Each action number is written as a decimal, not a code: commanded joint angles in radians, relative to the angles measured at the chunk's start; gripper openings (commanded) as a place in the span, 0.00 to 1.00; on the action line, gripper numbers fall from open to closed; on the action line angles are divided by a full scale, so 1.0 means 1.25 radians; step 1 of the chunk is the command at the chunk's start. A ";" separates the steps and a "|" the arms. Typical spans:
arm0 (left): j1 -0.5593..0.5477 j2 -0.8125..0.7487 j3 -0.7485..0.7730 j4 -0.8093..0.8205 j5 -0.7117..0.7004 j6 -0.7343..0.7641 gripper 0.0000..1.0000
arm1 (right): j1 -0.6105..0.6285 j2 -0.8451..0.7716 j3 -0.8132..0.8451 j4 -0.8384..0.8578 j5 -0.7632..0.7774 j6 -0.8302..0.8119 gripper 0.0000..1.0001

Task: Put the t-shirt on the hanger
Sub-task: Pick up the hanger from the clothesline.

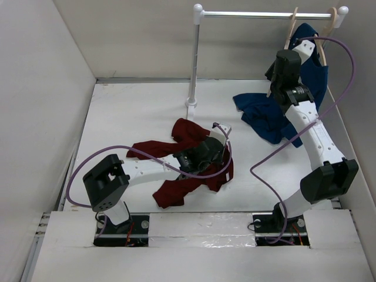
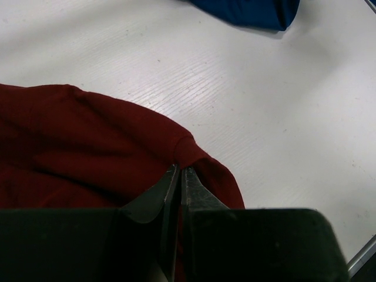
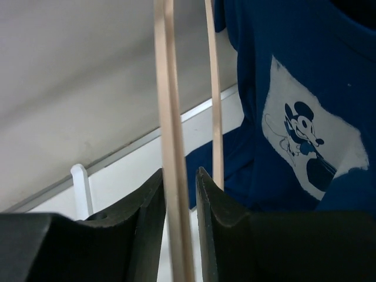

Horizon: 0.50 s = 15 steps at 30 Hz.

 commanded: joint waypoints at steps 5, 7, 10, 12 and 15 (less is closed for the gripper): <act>-0.002 -0.010 0.002 0.035 0.006 0.005 0.00 | 0.003 -0.058 0.019 0.039 0.006 -0.022 0.33; -0.002 -0.011 0.000 0.035 0.003 0.005 0.00 | 0.003 -0.069 0.022 0.038 0.001 -0.024 0.24; -0.009 -0.015 -0.003 0.032 0.006 0.005 0.00 | 0.003 -0.085 0.019 0.032 -0.004 -0.024 0.04; -0.009 -0.021 -0.006 0.035 0.002 0.005 0.00 | -0.004 -0.097 0.004 0.043 -0.008 -0.027 0.00; -0.009 -0.022 -0.009 0.035 -0.013 0.005 0.00 | -0.013 -0.113 0.003 0.052 -0.028 -0.033 0.00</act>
